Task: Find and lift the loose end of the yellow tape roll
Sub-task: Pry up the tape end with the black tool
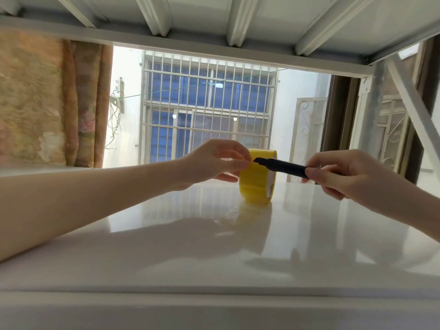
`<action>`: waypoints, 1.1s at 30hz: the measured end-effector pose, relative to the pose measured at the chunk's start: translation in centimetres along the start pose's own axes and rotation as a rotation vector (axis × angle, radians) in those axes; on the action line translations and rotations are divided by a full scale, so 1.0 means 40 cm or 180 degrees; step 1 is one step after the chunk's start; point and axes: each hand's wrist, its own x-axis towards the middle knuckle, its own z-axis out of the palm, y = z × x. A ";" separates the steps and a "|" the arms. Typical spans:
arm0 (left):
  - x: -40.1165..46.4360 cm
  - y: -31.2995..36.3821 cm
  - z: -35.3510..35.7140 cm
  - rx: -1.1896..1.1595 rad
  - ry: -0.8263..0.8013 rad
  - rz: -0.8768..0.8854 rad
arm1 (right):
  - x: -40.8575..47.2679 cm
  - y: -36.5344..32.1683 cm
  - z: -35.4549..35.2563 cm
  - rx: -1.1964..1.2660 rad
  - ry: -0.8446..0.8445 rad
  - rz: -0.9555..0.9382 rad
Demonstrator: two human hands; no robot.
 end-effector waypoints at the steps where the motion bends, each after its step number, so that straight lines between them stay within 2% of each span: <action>1: -0.001 -0.001 -0.004 -0.0011 -0.0020 -0.0041 | -0.002 -0.001 0.003 -0.0093 0.0003 -0.0001; 9: -0.016 0.001 -0.015 -0.0056 -0.0297 -0.0178 | 0.007 -0.029 0.026 -0.1613 -0.0008 -0.0299; 13: -0.033 -0.004 -0.020 0.0191 -0.1022 -0.0239 | 0.017 -0.046 0.051 -0.2041 0.0000 -0.0671; 15: -0.042 -0.006 -0.014 0.0377 -0.1207 -0.0280 | 0.020 -0.054 0.063 -0.2144 -0.0005 -0.0823; 19: -0.045 -0.004 0.000 0.0721 -0.1125 -0.0089 | 0.021 -0.055 0.071 -0.2323 0.0002 -0.0999; 23: -0.044 -0.003 0.002 0.0716 -0.1136 -0.0022 | 0.017 -0.054 0.078 -0.2415 -0.0060 -0.1129; 33: -0.046 -0.004 0.001 0.0733 -0.1149 -0.0027 | 0.015 -0.077 0.084 -0.2522 -0.0188 -0.0978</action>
